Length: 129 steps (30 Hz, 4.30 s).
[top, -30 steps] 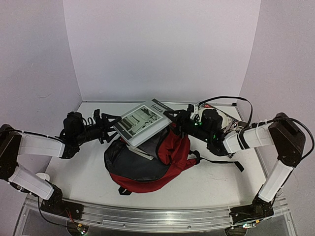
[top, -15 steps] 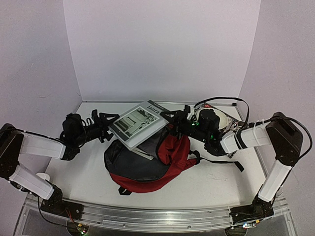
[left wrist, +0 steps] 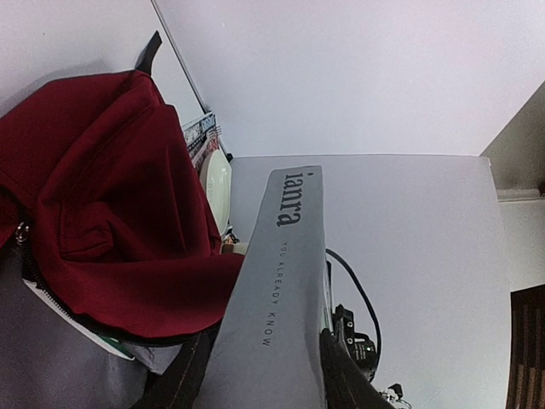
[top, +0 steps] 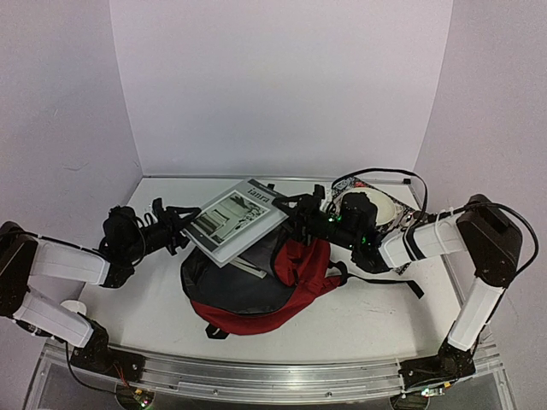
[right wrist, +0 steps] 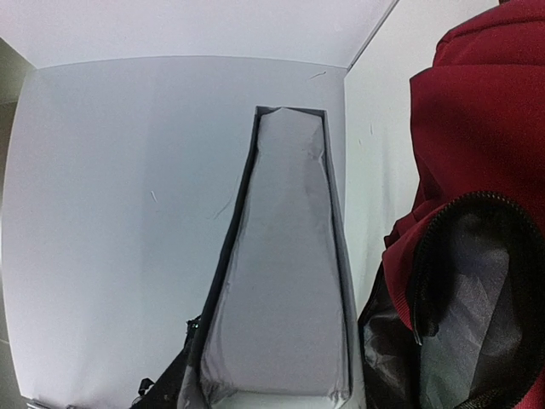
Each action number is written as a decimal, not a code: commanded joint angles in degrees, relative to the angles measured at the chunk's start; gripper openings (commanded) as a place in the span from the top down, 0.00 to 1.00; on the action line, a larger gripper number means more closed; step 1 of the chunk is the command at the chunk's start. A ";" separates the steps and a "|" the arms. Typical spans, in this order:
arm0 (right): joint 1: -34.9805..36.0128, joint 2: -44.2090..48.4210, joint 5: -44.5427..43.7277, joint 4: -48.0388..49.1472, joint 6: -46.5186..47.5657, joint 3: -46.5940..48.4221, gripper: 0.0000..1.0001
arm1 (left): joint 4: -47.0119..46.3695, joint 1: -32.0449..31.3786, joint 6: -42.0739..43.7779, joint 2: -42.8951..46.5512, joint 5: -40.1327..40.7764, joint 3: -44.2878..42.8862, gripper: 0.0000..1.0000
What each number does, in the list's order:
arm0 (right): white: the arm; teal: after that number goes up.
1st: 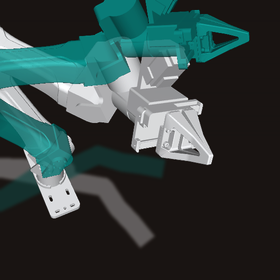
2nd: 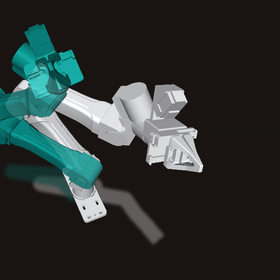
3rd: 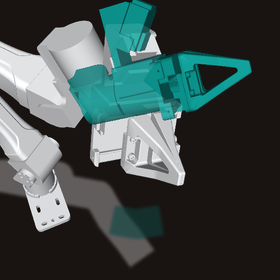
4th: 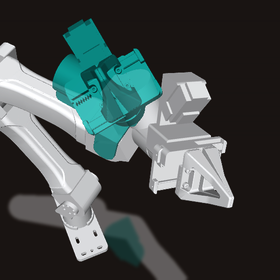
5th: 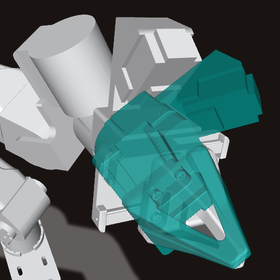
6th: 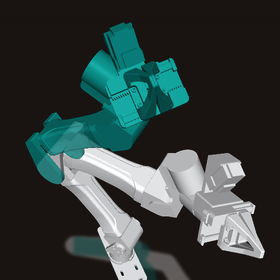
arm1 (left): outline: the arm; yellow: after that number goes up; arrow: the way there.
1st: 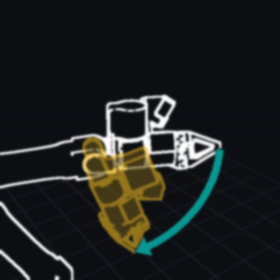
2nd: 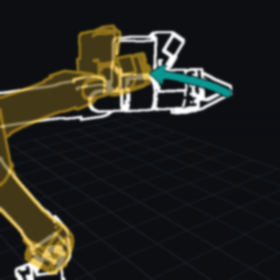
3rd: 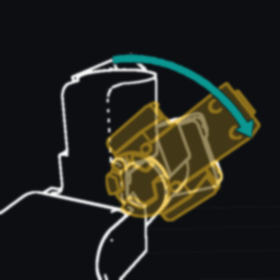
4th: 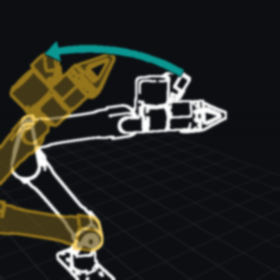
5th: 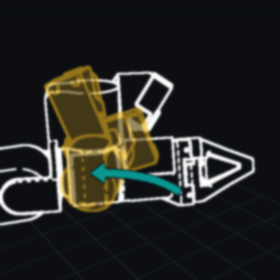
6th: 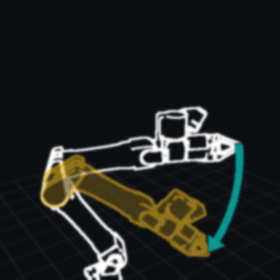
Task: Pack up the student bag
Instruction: Pass from the right arm to the left, then pick up the largest pocket of the bag from the student bag, then place the book in the largest pocket of the bag.
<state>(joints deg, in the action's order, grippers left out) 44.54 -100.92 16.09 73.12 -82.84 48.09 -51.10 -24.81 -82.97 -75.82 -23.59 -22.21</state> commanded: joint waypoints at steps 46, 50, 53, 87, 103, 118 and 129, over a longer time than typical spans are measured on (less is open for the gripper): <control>-1.30 -9.47 -9.64 -82.91 66.07 43.72 0.75 | 27.24 24.37 19.19 19.61 -30.99 -1.02 0.64; -1.30 -7.42 -11.24 -82.95 66.62 44.80 1.00 | 30.87 24.31 21.22 21.32 -33.99 -0.73 0.64; -1.30 -5.55 -12.25 -82.32 66.70 45.12 1.00 | 33.74 24.05 22.91 22.62 -35.39 -0.43 0.64; -0.08 11.35 7.07 -54.26 55.99 30.83 1.00 | 44.25 6.57 28.31 17.17 -20.27 -6.35 0.64; 2.94 13.32 8.53 -53.31 56.30 27.58 1.00 | 38.27 6.55 21.16 12.11 -4.15 -10.68 0.66; 8.80 7.38 8.45 -52.03 56.04 31.82 1.00 | 24.85 -6.70 10.51 6.62 15.34 -6.79 0.66; 11.81 4.68 6.81 -51.94 55.78 32.87 1.00 | 17.70 -16.76 6.24 2.86 37.06 -7.06 0.65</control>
<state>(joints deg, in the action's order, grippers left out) 55.27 -95.90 22.54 16.39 -26.87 77.95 -23.93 -39.57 -74.19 -71.03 2.66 -27.69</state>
